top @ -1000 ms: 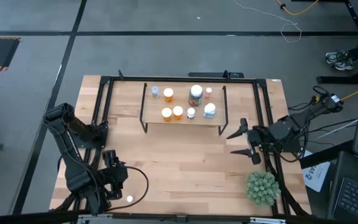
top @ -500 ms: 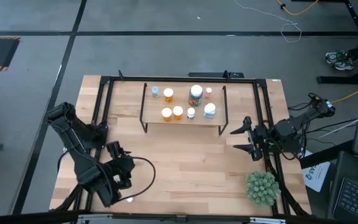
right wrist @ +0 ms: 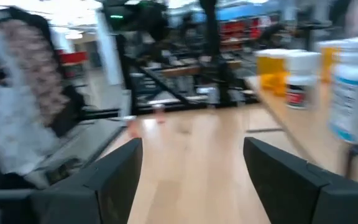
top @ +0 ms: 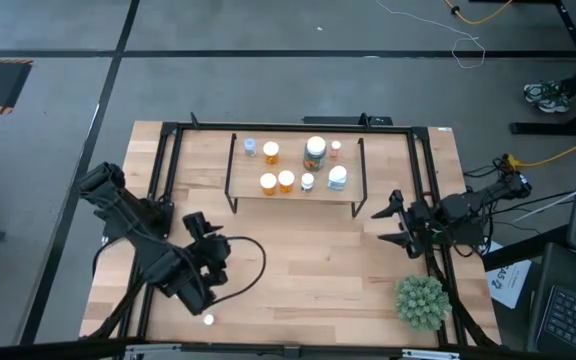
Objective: Pick and place medicine bottles onto shelf by color
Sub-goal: Put the bottom pink pill bottle on the shelf
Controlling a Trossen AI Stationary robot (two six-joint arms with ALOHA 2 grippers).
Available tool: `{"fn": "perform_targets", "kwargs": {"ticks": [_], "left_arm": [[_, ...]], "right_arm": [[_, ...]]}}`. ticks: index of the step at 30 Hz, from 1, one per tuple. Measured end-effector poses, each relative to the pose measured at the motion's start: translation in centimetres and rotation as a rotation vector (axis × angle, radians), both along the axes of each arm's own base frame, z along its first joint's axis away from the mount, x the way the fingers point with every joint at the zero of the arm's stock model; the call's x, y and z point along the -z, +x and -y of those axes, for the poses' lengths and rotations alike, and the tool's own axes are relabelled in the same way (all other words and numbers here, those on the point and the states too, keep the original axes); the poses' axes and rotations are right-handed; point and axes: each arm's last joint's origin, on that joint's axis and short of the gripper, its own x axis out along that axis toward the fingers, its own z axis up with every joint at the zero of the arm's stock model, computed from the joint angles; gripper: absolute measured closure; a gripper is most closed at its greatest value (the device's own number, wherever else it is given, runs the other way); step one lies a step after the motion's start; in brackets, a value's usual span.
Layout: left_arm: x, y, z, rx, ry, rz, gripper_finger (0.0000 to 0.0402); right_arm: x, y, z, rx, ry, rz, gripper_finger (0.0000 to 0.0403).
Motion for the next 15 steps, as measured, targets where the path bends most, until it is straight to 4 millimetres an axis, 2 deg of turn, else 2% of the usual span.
{"fn": "perform_targets", "kwargs": {"ticks": [5,15], "left_arm": [[0.1,0.7,-0.9,-0.022,-0.012,-0.040,0.0151],[0.1,1.7,-2.2,-0.070,-0.027,-0.063,0.0151]], "right_arm": [[-0.4,-0.1,0.1,-0.061,-0.085,0.062,0.0121],[0.2,0.4,1.5,0.054,-0.112,0.002,0.0121]]}}
